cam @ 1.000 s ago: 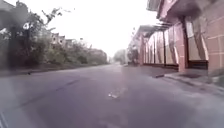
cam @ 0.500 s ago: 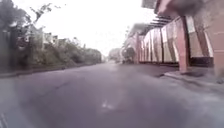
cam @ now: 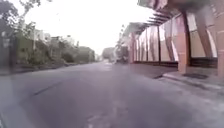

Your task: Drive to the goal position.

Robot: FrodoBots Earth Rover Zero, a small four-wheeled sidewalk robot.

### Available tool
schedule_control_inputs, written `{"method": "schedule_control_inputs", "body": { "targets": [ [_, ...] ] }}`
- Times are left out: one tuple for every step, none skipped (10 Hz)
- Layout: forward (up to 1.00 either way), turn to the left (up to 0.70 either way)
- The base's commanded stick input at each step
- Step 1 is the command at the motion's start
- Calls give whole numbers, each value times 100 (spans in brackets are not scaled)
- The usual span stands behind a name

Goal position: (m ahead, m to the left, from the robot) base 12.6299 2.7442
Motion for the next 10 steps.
{"method": "schedule_control_inputs", "body": {
  "targets": [
    [85, 0],
    [85, 0],
    [85, 0],
    [85, 0],
    [85, 0],
    [85, 0],
    [85, 0],
    [85, 0],
    [85, 0],
    [85, 6]
  ]
}}
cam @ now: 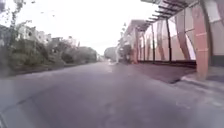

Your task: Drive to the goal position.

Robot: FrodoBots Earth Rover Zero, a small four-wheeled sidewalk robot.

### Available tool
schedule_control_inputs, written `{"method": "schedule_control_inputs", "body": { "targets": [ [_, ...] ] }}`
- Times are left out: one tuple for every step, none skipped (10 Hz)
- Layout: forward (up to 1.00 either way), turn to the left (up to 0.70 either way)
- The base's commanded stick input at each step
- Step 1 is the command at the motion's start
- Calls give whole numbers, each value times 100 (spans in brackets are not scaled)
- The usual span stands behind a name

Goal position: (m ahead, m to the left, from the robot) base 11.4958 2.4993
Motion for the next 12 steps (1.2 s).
{"method": "schedule_control_inputs", "body": {
  "targets": [
    [85, 16],
    [85, 0],
    [85, 0],
    [85, 0],
    [85, 0],
    [85, 0],
    [86, 0],
    [93, 0],
    [100, 0],
    [100, 0],
    [100, 0],
    [100, 0]
  ]
}}
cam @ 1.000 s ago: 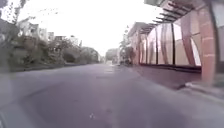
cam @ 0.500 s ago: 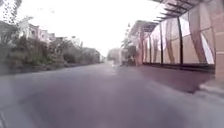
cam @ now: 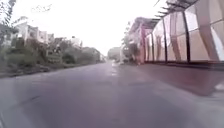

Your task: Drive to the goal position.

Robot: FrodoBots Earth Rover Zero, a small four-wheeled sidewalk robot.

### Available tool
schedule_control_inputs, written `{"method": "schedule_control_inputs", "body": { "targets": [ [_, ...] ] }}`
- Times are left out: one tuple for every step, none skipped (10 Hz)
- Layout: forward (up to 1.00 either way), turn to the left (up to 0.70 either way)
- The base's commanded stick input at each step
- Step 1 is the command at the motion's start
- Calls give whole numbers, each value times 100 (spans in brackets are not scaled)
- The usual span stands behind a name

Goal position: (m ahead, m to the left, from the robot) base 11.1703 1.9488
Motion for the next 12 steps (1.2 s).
{"method": "schedule_control_inputs", "body": {
  "targets": [
    [100, 0],
    [100, 0],
    [100, -38],
    [100, -8],
    [100, 0],
    [100, 0],
    [100, 0],
    [100, 0],
    [100, 0],
    [100, 0],
    [100, 0],
    [100, 0]
  ]
}}
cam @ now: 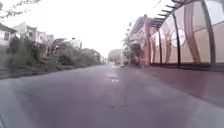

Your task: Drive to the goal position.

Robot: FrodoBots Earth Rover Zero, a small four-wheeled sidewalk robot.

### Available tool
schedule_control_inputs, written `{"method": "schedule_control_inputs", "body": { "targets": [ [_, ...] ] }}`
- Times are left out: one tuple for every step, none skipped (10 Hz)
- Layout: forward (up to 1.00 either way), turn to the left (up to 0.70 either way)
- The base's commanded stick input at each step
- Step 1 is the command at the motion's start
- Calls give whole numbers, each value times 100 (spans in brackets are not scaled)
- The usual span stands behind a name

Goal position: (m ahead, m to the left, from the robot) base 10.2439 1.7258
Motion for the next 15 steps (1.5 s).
{"method": "schedule_control_inputs", "body": {
  "targets": [
    [100, 0],
    [100, -39],
    [100, -5],
    [100, 0],
    [100, 0],
    [100, 0],
    [100, 0],
    [100, 0],
    [100, 0],
    [100, 0],
    [100, -2],
    [100, -34],
    [100, -39],
    [100, -40],
    [100, -33]
  ]
}}
